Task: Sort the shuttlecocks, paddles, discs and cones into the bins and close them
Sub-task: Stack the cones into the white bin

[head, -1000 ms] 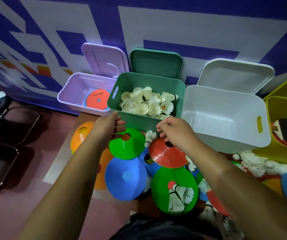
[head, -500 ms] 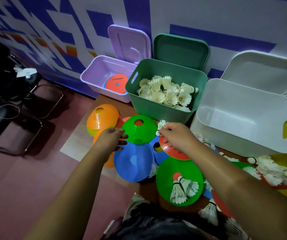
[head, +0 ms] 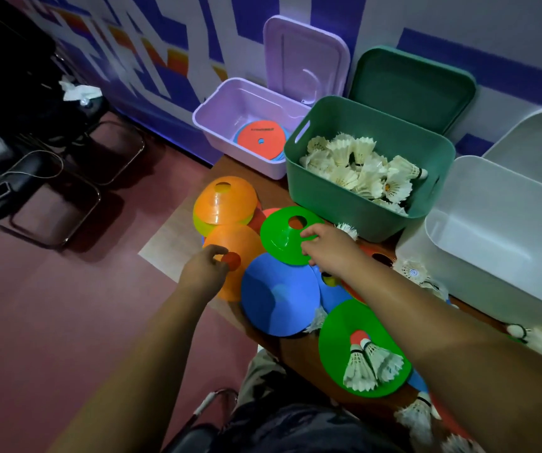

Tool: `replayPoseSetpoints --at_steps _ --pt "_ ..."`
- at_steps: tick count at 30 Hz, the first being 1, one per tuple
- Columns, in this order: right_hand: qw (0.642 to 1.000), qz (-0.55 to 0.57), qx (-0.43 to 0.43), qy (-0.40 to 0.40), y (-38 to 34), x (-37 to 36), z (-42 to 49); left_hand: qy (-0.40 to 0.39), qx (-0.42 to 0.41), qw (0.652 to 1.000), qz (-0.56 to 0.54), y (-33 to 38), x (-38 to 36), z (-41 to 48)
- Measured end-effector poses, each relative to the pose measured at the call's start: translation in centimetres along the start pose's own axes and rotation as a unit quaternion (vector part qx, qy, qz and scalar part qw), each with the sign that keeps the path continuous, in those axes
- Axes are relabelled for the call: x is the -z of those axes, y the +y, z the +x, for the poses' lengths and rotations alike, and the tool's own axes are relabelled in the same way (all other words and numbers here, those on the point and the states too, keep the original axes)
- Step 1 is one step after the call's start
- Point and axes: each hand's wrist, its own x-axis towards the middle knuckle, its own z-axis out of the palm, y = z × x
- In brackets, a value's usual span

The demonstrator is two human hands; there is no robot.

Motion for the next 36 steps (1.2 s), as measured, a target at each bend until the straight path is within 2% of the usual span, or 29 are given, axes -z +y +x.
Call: replayPoseSetpoints --at_steps 3,6,8,12,18,25,29,36 --pt "0.999 -0.047 -0.001 0.001 -0.5 -0.7 1.9 -0.006 -0.033 0.996 0.081 -1.1 -0.9 1.5" --pt "0.995 -0.097 0.000 0.002 -0.6 -1.4 3.6 -0.058 -0.044 0.984 0.160 -1.9 -1.6 2.7" --pt "0.991 -0.131 0.001 -0.002 -0.4 -1.9 4.6 -0.087 -0.043 0.977 0.190 -2.5 -2.0 3.2" --pt "0.986 -0.165 -0.003 -0.008 -0.3 -2.8 5.8 -0.092 -0.051 0.969 0.221 -3.4 -2.2 3.5" --pt "0.980 -0.196 0.010 0.033 -0.3 -3.9 5.9 -0.031 -0.090 0.971 0.221 -3.8 -0.5 3.0" --pt "0.987 -0.114 0.081 0.082 -1.4 -3.2 3.1 0.052 -0.132 0.972 0.185 -2.1 3.2 1.5" --pt "0.984 -0.108 0.100 0.101 -1.9 -1.8 1.2 0.095 -0.143 0.973 0.152 0.1 4.8 0.6" --pt "0.983 -0.086 0.101 0.125 -1.3 1.1 -1.7 0.112 -0.189 0.968 0.117 4.5 5.4 -1.3"
